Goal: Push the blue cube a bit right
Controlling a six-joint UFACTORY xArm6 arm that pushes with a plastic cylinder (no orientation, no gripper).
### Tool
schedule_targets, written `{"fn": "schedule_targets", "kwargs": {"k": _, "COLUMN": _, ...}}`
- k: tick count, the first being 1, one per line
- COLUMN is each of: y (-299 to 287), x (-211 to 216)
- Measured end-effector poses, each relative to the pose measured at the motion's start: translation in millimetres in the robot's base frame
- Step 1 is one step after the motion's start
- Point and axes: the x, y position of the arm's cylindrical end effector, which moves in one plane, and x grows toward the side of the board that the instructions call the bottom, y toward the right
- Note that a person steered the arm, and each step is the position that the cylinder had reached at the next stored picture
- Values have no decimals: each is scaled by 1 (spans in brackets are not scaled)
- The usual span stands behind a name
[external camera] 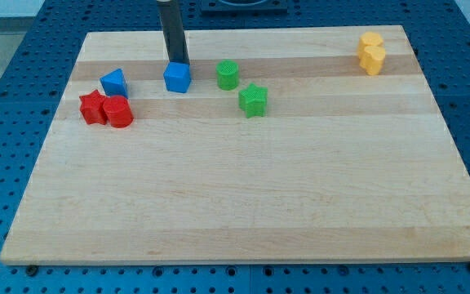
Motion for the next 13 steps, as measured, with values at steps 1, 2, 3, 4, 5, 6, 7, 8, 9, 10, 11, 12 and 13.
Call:
{"fn": "schedule_targets", "kwargs": {"k": 1, "y": 2, "x": 5}}
{"fn": "schedule_targets", "kwargs": {"k": 2, "y": 19, "x": 26}}
{"fn": "schedule_targets", "kwargs": {"k": 3, "y": 19, "x": 22}}
{"fn": "schedule_targets", "kwargs": {"k": 4, "y": -12, "x": 13}}
{"fn": "schedule_targets", "kwargs": {"k": 5, "y": -30, "x": 13}}
{"fn": "schedule_targets", "kwargs": {"k": 6, "y": -38, "x": 19}}
{"fn": "schedule_targets", "kwargs": {"k": 7, "y": -37, "x": 31}}
{"fn": "schedule_targets", "kwargs": {"k": 8, "y": -37, "x": 31}}
{"fn": "schedule_targets", "kwargs": {"k": 9, "y": 6, "x": 39}}
{"fn": "schedule_targets", "kwargs": {"k": 10, "y": 18, "x": 39}}
{"fn": "schedule_targets", "kwargs": {"k": 11, "y": 12, "x": 37}}
{"fn": "schedule_targets", "kwargs": {"k": 12, "y": -18, "x": 21}}
{"fn": "schedule_targets", "kwargs": {"k": 13, "y": -17, "x": 57}}
